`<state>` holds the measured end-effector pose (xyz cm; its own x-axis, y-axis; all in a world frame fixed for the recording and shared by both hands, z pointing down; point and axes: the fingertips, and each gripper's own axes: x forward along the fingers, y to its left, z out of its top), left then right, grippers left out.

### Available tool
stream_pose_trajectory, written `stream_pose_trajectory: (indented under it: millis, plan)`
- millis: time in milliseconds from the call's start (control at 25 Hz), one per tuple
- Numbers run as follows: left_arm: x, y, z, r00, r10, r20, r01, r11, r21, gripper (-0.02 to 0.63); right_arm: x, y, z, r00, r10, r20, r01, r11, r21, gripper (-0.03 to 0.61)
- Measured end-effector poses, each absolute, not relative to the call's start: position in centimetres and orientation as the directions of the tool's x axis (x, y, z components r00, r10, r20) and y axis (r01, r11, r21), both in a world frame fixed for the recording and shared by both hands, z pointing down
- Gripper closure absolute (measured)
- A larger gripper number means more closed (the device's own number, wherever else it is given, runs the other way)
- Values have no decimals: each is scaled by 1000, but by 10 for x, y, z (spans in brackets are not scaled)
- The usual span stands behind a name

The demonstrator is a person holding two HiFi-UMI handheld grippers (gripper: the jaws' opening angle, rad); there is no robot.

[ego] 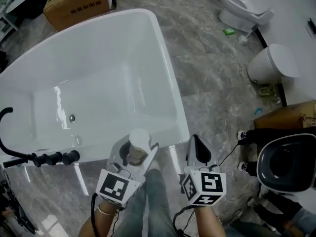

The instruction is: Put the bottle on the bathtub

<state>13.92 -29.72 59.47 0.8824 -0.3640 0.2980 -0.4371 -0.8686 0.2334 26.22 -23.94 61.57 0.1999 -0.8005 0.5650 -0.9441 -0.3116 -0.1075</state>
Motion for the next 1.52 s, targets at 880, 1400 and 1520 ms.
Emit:
stream_pose_trajectory:
  millis: [880, 1400, 1520]
  plan:
    - [172, -289, 598, 907, -367, 208, -402, -900, 167, 381, 289, -201, 650, 208, -767, 607, -924, -358, -135, 575]
    - [161, -275, 600, 935, -289, 204, -316, -942, 112, 382, 275, -197, 657, 202, -764, 613, -922, -360, -145, 575]
    - [159, -268, 604, 948, -218, 234, -232, -972, 37, 383, 271, -197, 659, 199, -763, 615, -922, -358, -146, 575]
